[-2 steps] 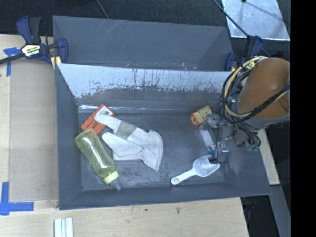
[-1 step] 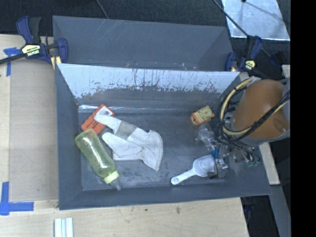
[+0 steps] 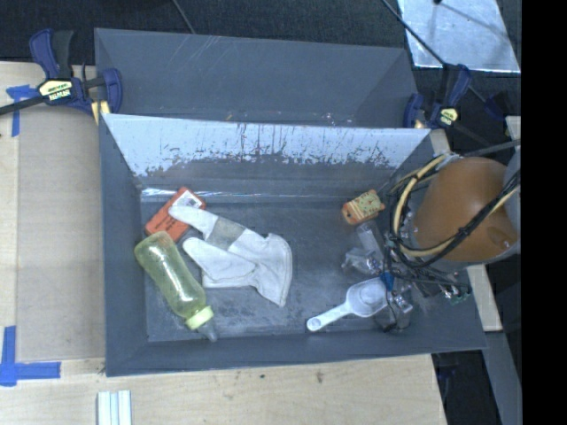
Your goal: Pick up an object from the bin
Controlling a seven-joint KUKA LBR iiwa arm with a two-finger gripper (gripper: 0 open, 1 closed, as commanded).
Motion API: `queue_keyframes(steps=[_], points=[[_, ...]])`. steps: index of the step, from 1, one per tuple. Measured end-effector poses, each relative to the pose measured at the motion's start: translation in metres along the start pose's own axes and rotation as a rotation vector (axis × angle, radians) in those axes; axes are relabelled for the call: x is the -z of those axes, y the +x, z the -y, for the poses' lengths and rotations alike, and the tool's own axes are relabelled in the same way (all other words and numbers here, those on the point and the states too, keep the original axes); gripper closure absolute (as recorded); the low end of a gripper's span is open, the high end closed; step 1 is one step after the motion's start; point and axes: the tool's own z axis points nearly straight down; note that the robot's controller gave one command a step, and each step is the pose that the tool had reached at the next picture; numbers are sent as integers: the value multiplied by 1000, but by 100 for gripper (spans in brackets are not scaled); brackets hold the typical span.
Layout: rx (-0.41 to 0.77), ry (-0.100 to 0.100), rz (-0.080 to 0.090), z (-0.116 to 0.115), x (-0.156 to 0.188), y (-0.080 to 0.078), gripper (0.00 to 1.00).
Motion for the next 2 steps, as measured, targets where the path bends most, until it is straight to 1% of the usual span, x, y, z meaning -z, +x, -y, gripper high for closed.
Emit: queue_keyframes(steps=[1,2], points=[[123,-1,-2,3,-1,-7,0],[40,-1,-1,2,0,-3,0]])
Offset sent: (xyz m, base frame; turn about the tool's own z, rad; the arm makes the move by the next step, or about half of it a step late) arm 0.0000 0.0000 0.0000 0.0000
